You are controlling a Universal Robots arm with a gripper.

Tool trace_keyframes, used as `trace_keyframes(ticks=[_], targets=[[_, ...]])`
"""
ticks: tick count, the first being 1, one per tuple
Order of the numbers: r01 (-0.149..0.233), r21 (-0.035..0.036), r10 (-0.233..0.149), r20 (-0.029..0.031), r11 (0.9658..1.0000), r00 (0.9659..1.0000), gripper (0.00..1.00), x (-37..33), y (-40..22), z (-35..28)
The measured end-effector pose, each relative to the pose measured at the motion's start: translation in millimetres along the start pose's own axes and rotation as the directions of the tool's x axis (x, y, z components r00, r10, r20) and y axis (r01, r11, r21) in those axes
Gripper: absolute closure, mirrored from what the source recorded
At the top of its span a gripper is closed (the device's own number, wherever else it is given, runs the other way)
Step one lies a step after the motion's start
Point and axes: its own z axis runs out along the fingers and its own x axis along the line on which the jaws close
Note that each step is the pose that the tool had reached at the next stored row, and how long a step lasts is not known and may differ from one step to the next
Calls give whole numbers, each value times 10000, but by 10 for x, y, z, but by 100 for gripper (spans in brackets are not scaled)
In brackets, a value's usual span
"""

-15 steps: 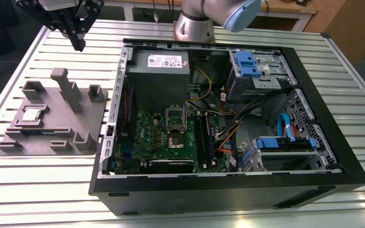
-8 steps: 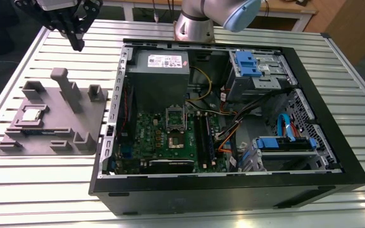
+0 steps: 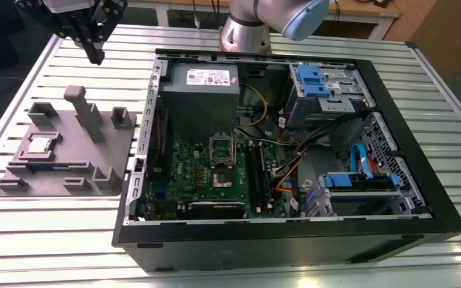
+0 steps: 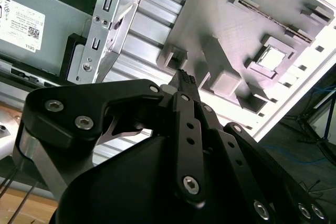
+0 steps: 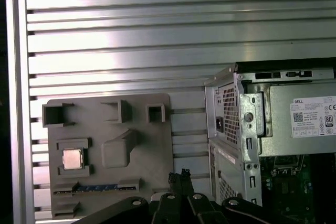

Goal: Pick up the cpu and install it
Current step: 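Reach for the cpu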

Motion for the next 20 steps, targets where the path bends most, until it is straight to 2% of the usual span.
trace_keyframes(ticks=[20], targets=[[0, 0, 0, 0, 10000, 10000, 89, 50, -4, -1]])
